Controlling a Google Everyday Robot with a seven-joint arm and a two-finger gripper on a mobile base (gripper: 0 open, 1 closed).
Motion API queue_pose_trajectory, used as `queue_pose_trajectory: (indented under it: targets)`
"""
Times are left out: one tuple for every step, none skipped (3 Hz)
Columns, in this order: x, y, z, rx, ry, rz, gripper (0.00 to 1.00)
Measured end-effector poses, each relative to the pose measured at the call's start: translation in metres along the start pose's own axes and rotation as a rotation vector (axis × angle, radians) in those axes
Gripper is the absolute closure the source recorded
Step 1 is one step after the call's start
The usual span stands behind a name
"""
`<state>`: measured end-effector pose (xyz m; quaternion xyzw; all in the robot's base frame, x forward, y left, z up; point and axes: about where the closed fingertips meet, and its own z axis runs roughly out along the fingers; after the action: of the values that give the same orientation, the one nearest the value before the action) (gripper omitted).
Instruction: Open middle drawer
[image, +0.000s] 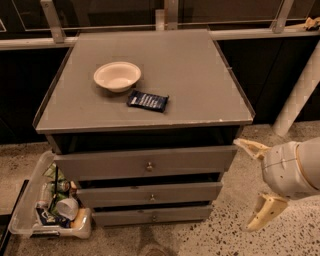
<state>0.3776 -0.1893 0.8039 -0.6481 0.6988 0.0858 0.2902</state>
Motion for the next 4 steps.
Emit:
queue_pose_trajectory:
  targets:
    - [0.000, 0.000, 0.000, 0.000, 0.000, 0.002, 0.00]
    - [0.004, 0.008, 0.032, -0.023, -0.005, 0.046, 0.00]
    - [0.018, 0.017, 0.096, -0.058, -0.030, 0.111, 0.00]
    - [0.035, 0.023, 0.154, -0.068, -0.059, 0.142, 0.00]
